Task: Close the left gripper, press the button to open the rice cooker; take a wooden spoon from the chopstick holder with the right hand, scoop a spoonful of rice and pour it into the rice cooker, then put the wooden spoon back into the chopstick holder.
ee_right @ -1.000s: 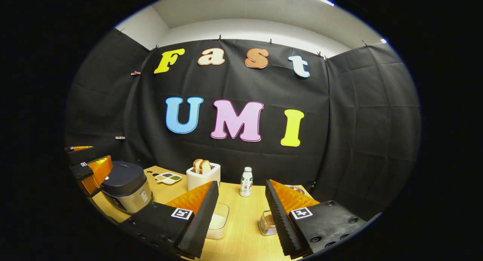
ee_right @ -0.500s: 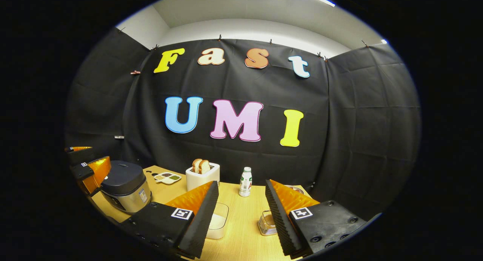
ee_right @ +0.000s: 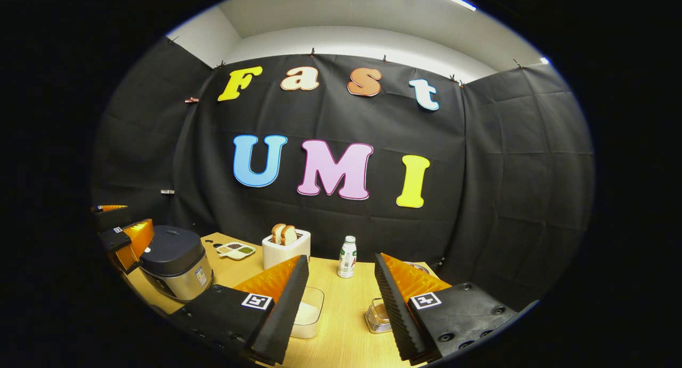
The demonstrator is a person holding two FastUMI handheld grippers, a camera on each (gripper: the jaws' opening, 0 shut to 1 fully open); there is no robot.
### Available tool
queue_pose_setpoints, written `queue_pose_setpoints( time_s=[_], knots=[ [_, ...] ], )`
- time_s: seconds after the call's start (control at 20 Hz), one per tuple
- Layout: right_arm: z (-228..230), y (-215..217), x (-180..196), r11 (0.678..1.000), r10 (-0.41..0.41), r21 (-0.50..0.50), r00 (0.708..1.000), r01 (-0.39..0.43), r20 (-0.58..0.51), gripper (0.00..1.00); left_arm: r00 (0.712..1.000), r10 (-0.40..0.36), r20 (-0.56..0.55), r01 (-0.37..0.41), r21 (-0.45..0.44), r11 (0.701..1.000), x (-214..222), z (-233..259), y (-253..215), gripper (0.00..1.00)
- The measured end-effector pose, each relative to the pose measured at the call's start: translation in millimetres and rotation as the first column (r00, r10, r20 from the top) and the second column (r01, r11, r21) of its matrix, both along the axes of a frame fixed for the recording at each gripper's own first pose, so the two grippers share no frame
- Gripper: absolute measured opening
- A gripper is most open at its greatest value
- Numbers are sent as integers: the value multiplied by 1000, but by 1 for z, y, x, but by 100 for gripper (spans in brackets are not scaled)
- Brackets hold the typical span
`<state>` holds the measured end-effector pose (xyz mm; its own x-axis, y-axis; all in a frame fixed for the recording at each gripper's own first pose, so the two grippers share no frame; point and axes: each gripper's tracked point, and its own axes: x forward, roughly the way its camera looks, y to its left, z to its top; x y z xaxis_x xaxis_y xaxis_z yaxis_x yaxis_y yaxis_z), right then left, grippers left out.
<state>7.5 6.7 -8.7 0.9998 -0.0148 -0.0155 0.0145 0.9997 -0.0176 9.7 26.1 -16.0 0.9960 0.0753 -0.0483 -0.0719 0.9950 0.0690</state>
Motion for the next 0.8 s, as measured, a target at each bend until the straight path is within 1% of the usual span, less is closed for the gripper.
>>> queue_pose_setpoints(
  time_s=[0.4, 0.8],
  knots=[
    [-2, 3, 1, 1000, -5, -2, 1000, 5, -3, 79, 1000, -5, -2, 5, 1, 1000, 1, -1, 4, 95],
    [-3, 4, -1, 1000, -7, -3, 1000, 7, -5, 79, 1000, -1, -5, 1, -1, 1000, 1, -2, 7, 90]
  ],
)
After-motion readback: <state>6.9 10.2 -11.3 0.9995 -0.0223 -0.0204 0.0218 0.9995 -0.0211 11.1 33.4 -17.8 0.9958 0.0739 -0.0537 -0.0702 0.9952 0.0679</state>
